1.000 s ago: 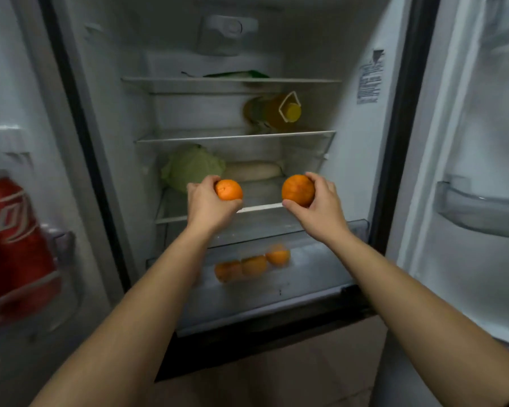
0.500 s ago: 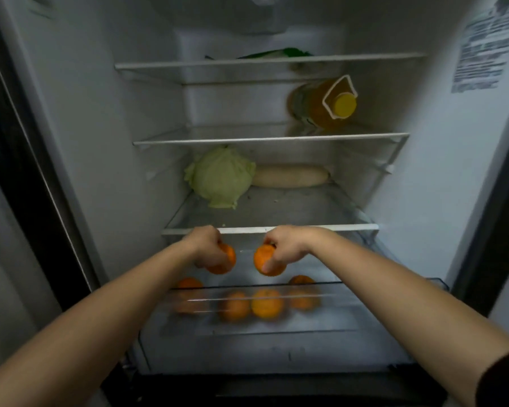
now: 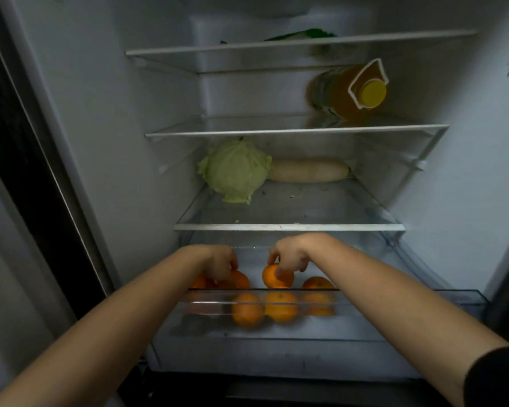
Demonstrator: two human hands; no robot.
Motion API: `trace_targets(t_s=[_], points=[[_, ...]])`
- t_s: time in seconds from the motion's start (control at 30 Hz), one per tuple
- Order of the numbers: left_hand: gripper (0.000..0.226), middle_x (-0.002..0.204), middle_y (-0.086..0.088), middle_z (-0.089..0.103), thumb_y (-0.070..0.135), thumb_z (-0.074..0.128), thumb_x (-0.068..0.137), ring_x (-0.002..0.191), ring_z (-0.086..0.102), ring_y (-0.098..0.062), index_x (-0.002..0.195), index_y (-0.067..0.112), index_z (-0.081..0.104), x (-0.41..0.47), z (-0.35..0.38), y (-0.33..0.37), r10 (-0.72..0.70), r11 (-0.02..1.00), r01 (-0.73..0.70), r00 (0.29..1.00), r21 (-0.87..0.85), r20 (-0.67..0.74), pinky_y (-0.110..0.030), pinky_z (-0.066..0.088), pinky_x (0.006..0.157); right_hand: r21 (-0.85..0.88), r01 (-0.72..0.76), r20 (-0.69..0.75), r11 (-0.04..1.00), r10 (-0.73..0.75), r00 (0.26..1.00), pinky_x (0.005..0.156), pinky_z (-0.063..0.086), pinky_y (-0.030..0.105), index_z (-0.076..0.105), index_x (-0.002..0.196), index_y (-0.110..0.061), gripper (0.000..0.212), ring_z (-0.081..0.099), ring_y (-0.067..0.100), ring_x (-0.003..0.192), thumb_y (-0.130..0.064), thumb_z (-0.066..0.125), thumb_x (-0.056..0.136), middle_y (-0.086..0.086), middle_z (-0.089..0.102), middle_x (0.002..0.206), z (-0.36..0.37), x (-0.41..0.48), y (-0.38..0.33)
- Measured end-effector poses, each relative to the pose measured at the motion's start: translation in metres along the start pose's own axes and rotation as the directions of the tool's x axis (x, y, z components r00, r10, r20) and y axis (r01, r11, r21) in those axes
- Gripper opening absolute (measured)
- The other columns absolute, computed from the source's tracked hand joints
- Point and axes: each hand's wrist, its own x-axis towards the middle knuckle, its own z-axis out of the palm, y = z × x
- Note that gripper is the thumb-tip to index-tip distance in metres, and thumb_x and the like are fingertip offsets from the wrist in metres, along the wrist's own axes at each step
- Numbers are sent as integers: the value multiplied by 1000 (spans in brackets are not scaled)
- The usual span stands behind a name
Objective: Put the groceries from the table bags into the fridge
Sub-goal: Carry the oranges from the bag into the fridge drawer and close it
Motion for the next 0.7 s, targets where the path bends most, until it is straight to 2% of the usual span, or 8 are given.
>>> trace_targets(t_s=[0.1, 0.17, 0.27, 0.4, 0.47, 0.57, 0.63, 0.7], points=[[68, 140, -5, 54, 52, 64, 84, 121, 57, -25, 142, 20, 51, -8, -6, -1, -7, 999, 5, 999, -41, -35, -41, 47, 105, 123, 22, -63, 992, -15, 998, 99, 54, 38, 43, 151, -22, 56, 56, 28, 123, -28, 62, 99, 7, 50, 147, -2, -16, 1], [47, 138, -6, 57, 35, 59, 94, 122, 56, -25, 137, 18, 56, -19, -12, 0, 23, 997, -37, 979, -66, -202, -38, 47, 104, 163, 56, -185, 985, -26, 982, 103, 50, 36, 48, 147, -22, 51, 56, 25, 124, -31, 62, 98, 5, 54, 144, -4, -33, 3], [26, 115, -10, 68, 31, 53, 94, 103, 63, -30, 111, 18, 68, -43, -13, 2, 28, 991, -91, 856, -97, -516, -42, 54, 88, 195, 101, -432, 976, -7, 902, 104, 47, 33, 57, 139, -22, 45, 59, 20, 121, -32, 64, 96, 2, 63, 134, 0, -61, 6], [32, 103, -13, 70, 43, 47, 97, 99, 63, -38, 103, 18, 67, -93, 11, 20, -70, 968, -152, 594, -197, -801, -40, 51, 77, 263, 122, -694, 957, 100, 713, 96, 52, 37, 68, 123, -24, 30, 67, 21, 107, -28, 63, 94, 0, 73, 114, 32, -93, 13], [35, 97, -14, 71, 44, 44, 98, 95, 64, -40, 100, 17, 66, -114, 30, 29, -88, 964, -181, 481, -197, -872, -40, 48, 72, 288, 108, -785, 951, 170, 596, 91, 54, 40, 72, 115, -26, 24, 68, 21, 103, -30, 61, 94, -1, 74, 109, 52, -108, 14], [38, 90, -11, 71, 42, 41, 98, 88, 64, -38, 91, 17, 67, -130, 62, 34, -23, 966, -236, 331, -107, -943, -41, 45, 71, 281, 99, -898, 955, 225, 378, 88, 54, 41, 70, 113, -24, 25, 67, 23, 102, -36, 55, 97, 0, 73, 109, 82, -130, 11], [36, 89, -8, 70, 42, 43, 95, 88, 63, -34, 91, 18, 68, -130, 86, 36, 21, 966, -254, 263, -48, -965, -41, 44, 76, 261, 101, -939, 960, 228, 258, 93, 51, 40, 66, 120, -20, 37, 63, 25, 110, -43, 47, 99, 4, 69, 117, 109, -140, 7], [35, 99, -7, 69, 43, 46, 95, 98, 62, -30, 99, 17, 68, -126, 109, 38, 69, 962, -274, 244, 0, -967, -46, 41, 93, 233, 49, -961, 971, 222, 162, 105, 41, 42, 59, 132, -16, 48, 52, 29, 128, -46, 43, 99, 10, 58, 135, 138, -144, 3]])
